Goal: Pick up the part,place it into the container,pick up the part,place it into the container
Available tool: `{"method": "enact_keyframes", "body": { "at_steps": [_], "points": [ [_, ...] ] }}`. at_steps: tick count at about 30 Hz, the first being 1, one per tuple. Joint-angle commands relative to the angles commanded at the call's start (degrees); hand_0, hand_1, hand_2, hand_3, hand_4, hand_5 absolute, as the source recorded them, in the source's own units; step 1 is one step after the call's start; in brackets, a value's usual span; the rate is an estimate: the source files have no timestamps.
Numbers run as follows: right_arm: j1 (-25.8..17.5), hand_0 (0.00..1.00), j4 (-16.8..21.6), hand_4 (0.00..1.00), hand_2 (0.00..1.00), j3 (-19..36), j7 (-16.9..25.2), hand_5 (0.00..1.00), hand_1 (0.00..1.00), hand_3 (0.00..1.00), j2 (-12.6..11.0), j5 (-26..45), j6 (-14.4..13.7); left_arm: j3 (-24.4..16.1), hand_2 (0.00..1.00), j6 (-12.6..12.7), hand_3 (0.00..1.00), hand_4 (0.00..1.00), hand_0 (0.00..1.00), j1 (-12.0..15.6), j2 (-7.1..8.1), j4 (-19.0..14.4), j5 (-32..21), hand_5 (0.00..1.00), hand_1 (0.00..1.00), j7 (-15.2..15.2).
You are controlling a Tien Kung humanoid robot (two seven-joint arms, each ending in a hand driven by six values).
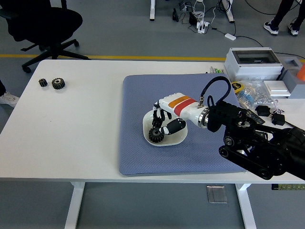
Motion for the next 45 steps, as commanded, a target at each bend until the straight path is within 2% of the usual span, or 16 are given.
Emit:
{"method": "enact_keyframes", "body": {
  "at_steps": [7,9,10,15,16,21,22,27,29,37,41,45],
  "points": [
    [1.1,0.189,-3.0,0.683,0.447,-2.1,-0.8,0.205,0.358,0.495,2.4,0.3,0.5,0.1,0.744,0.0,0.565,0.65,0.731,-0.1,0.07,0.0,0.0,0.581,0.704,0.0],
    [1.1,0.189,-3.4,0.683,0.447,-2.4,-0.9,0.205,0.358,0.495,2.7,0.3,0.5,0.1,0.744,0.0,0.565,0.65,0.731,-0.1,0.08,0.0,0.0,0.581,0.704,0.1],
    [1.1,0.178,-3.5,0.676,0.478,-2.4,-0.9,0.26,0.387,0.512,2.7,0.2,0.5,0.1,0.743,0.0,0.565,0.649,0.731,-0.1,0.08,0.0,0.0,0.58,0.704,0.1],
    [1.0,0.178,-4.0,0.676,0.478,-2.5,-1.0,0.26,0.387,0.512,2.7,0.5,0.6,0.2,0.743,0.0,0.565,0.649,0.731,-0.1,0.12,0.0,0.1,0.58,0.704,0.1],
    [1.0,0.19,-4.0,0.762,0.553,-2.4,-1.0,0.263,0.41,0.688,2.7,0.6,0.7,0.2,0.743,0.1,0.566,0.648,0.731,-0.1,0.12,0.0,0.2,0.577,0.704,0.1],
    [1.1,0.19,-4.5,0.762,0.553,-2.4,-1.0,0.263,0.41,0.688,2.9,0.2,1.3,0.1,0.743,0.1,0.566,0.648,0.731,0.0,0.11,0.0,0.4,0.577,0.704,0.1],
    [1.1,0.197,-4.7,0.868,0.701,-2.4,-1.0,0.283,0.418,0.856,2.9,0.2,1.6,0.1,0.744,0.1,0.565,0.649,0.731,0.1,0.1,0.0,0.5,0.58,0.706,0.2],
    [1.1,0.197,-5.2,0.868,0.701,-2.7,-1.1,0.283,0.418,0.856,3.0,0.0,2.2,0.2,0.744,0.0,0.565,0.649,0.731,0.2,0.07,0.0,0.6,0.58,0.706,0.2],
    [1.0,0.203,-5.2,0.876,0.732,-2.7,-1.0,0.273,0.421,0.872,3.0,0.0,2.2,0.2,0.747,0.0,0.567,0.648,0.731,0.2,0.06,0.0,0.7,0.578,0.706,0.3],
    [0.4,0.204,-4.5,0.862,0.735,-1.3,-1.1,0.276,0.422,0.874,2.0,-0.4,2.1,0.2,0.747,0.0,0.567,0.648,0.73,0.4,0.11,0.0,0.9,0.578,0.706,0.3],
    [-0.1,0.206,-4.2,0.841,0.735,0.4,-1.3,0.281,0.421,0.874,1.0,-0.8,2.0,0.2,0.747,0.0,0.565,0.648,0.731,0.5,0.14,0.0,1.0,0.578,0.705,0.4],
    [-1.1,0.206,-3.1,0.841,0.735,4.3,-1.3,0.281,0.421,0.874,-1.5,-1.3,1.2,0.2,0.747,0.0,0.565,0.648,0.731,0.4,0.11,0.0,0.8,0.578,0.705,0.3]
  ]
}}
